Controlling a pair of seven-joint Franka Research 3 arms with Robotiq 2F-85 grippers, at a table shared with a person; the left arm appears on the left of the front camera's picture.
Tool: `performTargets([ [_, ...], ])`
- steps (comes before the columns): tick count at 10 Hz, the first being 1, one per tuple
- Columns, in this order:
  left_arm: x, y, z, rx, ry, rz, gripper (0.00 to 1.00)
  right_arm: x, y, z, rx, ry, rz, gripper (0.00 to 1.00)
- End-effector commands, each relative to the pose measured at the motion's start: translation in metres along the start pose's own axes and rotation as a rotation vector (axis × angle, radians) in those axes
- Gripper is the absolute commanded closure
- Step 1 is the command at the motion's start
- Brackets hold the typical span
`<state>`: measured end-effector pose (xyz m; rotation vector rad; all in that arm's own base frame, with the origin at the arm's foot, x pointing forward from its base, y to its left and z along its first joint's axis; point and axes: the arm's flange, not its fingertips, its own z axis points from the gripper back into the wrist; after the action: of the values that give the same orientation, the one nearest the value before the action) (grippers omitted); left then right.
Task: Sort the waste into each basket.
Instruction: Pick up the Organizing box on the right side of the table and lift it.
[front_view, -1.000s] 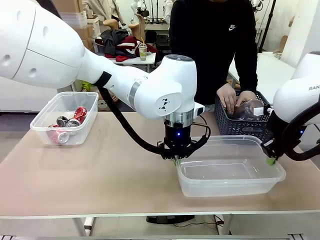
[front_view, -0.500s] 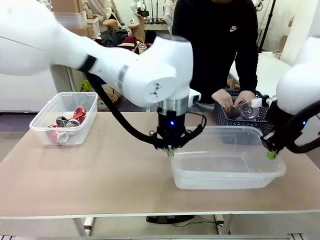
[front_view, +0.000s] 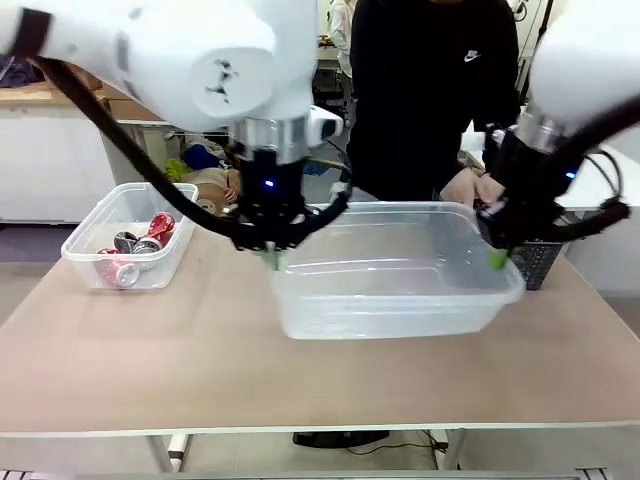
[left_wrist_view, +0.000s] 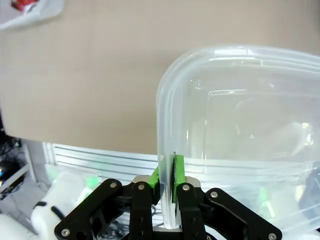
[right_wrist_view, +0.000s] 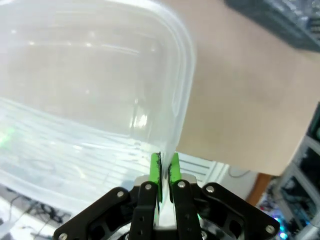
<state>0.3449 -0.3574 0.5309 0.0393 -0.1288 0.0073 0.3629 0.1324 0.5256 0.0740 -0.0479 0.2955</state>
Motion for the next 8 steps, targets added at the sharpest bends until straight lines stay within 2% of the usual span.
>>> performTargets([
  [1,0.001,-0.020,-0.013,-0.013,0.004,-0.015,1.00,0.027,0.007,0.012,0.067,0.071,-0.066,0.98],
  [2,0.001,-0.020,-0.013,-0.013,0.004,-0.015,1.00,0.031,0.021,0.009,0.048,0.079,-0.103,0.98],
  [3,0.001,-0.020,-0.013,-0.013,0.004,-0.015,1.00,0.015,0.007,0.003,0.026,0.023,-0.033,0.98],
  [6,0.001,-0.020,-0.013,-0.013,0.004,-0.015,1.00,0.015,0.007,0.003,0.026,0.023,-0.033,0.98],
  [7,0.001,-0.020,-0.013,-0.013,0.004,-0.015,1.00,0.019,-0.002,0.001,0.013,0.056,-0.074,0.92],
  [8,0.001,-0.011,-0.017,0.009,0.021,-0.009,0.94,0.022,0.000,-0.005,0.002,0.083,-0.120,0.92],
])
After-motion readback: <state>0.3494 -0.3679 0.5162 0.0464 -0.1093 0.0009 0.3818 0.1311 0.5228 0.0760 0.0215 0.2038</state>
